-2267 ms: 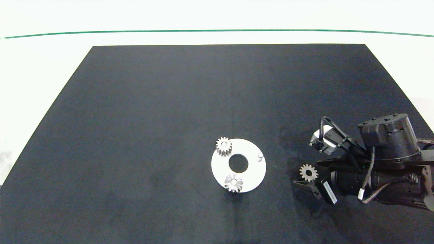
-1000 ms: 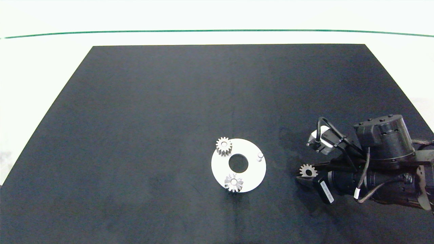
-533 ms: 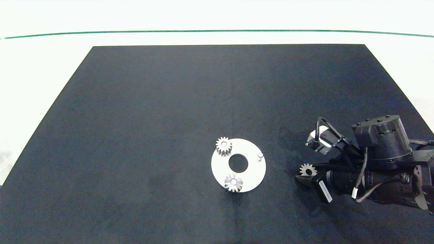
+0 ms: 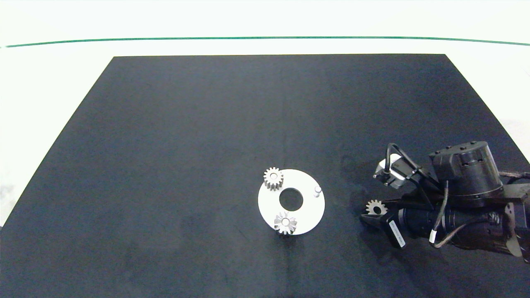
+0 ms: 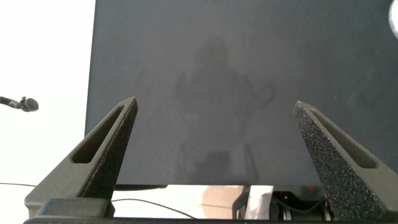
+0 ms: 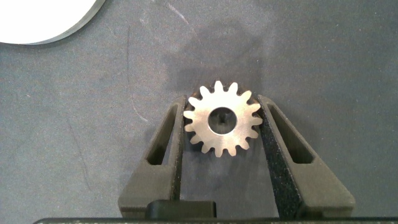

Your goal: Install three planetary gears onto the carrier pins

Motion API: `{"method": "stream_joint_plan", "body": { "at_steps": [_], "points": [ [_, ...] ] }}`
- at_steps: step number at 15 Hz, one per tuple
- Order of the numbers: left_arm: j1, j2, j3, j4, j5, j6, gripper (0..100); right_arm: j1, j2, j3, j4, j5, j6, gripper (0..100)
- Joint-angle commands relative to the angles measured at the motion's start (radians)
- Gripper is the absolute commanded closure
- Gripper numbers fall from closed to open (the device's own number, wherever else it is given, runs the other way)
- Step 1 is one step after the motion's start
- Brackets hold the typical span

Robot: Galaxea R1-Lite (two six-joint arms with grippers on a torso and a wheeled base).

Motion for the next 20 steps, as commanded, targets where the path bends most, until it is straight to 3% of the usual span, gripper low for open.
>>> {"method": "stream_joint_plan", "body": {
  "at_steps": [1,4,9,20],
  "points": [
    [0.000,0.003,-0.001,0.004,0.000,0.001,0,0.000,0.004,0.001,0.001,-0.001,-0.001,88],
    [-0.002,0.003,0.004,0.004,0.002,0.001,0,0.000,-0.002,-0.001,0.001,-0.002,-0.004,93],
    [-0.002,0.004,0.004,0.004,0.000,0.001,0,0.025,-0.059,-0.045,0.013,-0.008,-0.010,93],
    [0.000,-0.004,0.005,0.005,0.002,0.001,0,0.152,-0.019,-0.165,0.056,-0.050,-0.009,93]
  ]
}}
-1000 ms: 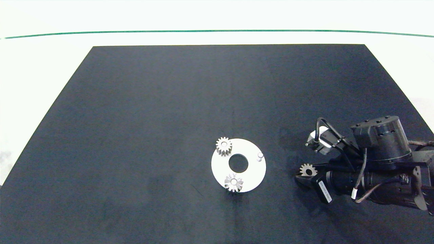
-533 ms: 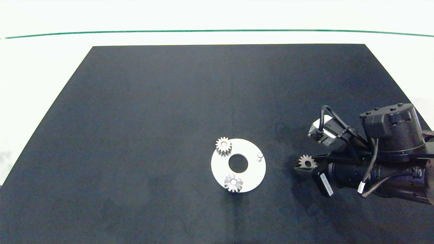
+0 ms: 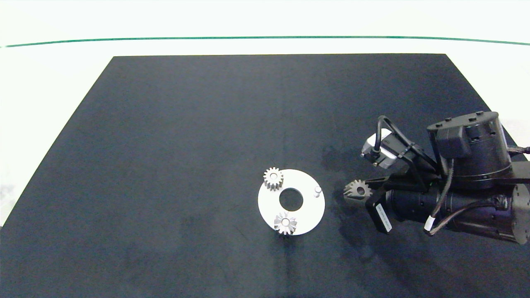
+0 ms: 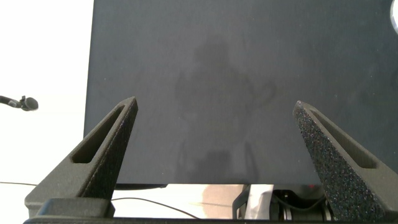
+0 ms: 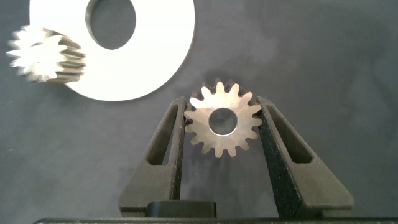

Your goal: Install three planetary gears onto the carrier pins

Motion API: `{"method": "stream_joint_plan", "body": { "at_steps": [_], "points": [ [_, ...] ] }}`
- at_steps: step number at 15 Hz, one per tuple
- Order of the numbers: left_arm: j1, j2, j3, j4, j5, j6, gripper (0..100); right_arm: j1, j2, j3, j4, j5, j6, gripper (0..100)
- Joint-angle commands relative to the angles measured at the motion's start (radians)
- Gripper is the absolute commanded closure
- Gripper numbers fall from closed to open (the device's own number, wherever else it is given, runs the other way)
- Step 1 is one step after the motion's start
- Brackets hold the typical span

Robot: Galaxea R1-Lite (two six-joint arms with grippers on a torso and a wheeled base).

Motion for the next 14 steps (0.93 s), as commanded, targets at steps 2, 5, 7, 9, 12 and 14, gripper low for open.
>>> {"method": "stream_joint_plan", "body": {
  "at_steps": [2,5,7,9,12,14],
  "points": [
    [0.001,-0.002,0.000,0.004,0.001,0.000,0,0.043,0.033,-0.060,0.020,-0.001,0.000,93],
    [0.001,-0.002,-0.002,0.004,0.001,0.000,0,0.058,0.067,-0.114,0.034,-0.001,0.003,93],
    [0.001,-0.005,0.000,0.004,0.001,0.000,0,0.060,0.090,-0.129,0.038,-0.001,0.003,93],
    [0.001,-0.006,0.000,0.004,0.001,0.000,0,0.061,0.107,-0.130,0.040,-0.001,0.002,93],
    [0.001,-0.006,0.002,0.004,0.003,0.000,0,0.066,0.134,-0.156,0.040,-0.002,0.002,93],
    [-0.001,-0.006,0.002,0.004,0.001,0.000,0,0.069,0.147,-0.167,0.040,-0.001,0.002,93]
  ]
}}
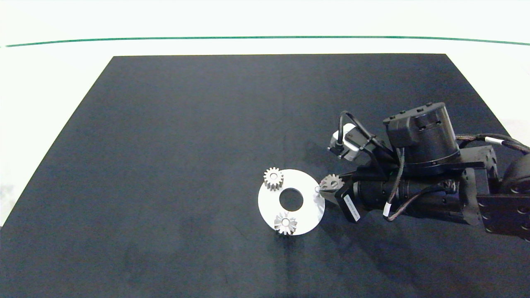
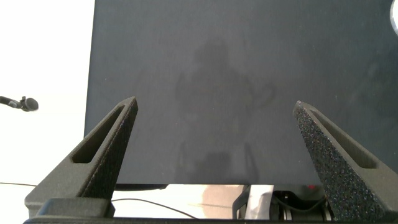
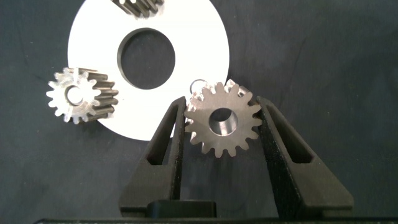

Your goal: Install three planetary gears onto the carrier pins

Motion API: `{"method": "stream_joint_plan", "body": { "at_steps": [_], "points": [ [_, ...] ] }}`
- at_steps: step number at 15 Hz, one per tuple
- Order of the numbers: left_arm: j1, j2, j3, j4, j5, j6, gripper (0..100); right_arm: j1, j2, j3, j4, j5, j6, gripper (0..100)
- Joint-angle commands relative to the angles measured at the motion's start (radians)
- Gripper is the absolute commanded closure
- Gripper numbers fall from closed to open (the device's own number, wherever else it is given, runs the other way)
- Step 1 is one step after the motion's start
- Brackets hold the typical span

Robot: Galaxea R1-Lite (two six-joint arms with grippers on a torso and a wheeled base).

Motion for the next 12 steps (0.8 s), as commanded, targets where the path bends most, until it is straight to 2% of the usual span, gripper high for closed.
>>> {"method": "stream_joint_plan", "body": {
  "at_steps": [1,12],
  "points": [
    [-0.002,0.003,0.000,0.004,0.001,0.000,0,0.010,0.022,-0.021,0.000,-0.001,-0.002,93],
    [0.000,-0.002,-0.001,0.004,0.001,0.000,0,0.029,0.058,-0.045,0.001,-0.001,-0.002,93]
  ]
}}
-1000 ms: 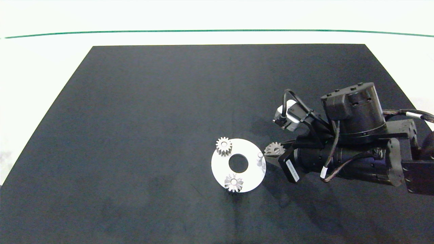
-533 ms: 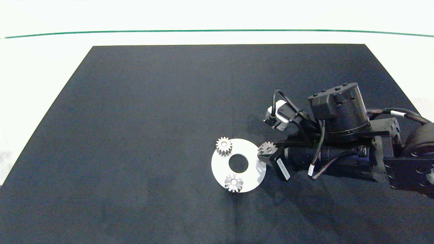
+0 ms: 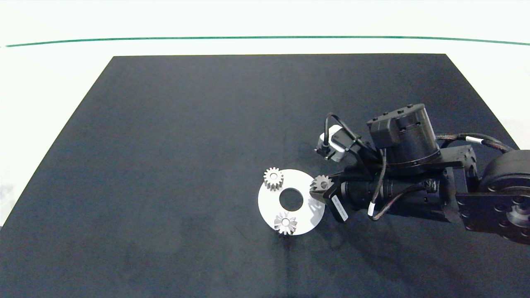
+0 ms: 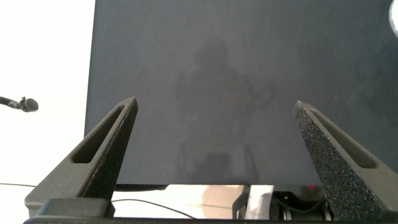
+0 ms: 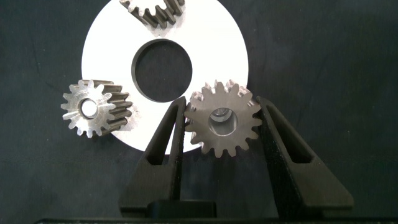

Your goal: Install three planetary gears onto the carrier pins

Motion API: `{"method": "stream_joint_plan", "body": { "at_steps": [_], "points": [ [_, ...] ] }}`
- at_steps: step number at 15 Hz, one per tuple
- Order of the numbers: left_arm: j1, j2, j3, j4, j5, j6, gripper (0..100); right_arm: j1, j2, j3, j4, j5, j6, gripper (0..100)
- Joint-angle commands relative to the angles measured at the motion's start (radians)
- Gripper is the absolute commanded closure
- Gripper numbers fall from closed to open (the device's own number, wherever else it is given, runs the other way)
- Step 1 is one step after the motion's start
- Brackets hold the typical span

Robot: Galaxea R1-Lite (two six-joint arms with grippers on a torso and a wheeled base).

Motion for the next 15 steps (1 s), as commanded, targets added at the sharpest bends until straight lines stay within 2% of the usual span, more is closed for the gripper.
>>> {"method": "stream_joint_plan", "body": {
  "at_steps": [1,13,14,15],
  "points": [
    [0.000,0.000,0.000,0.003,0.000,0.001,0,0.001,0.016,-0.006,0.001,-0.001,-0.001,93],
    [0.000,0.001,-0.003,0.003,0.002,0.001,0,0.002,0.047,-0.021,0.000,-0.003,-0.001,93],
    [0.000,0.001,-0.003,0.003,0.002,-0.001,0,0.002,0.047,-0.020,0.000,-0.012,-0.001,0],
    [0.000,0.000,-0.003,0.003,0.002,0.001,0,0.002,0.047,-0.020,0.000,-0.019,-0.003,0]
  ]
}}
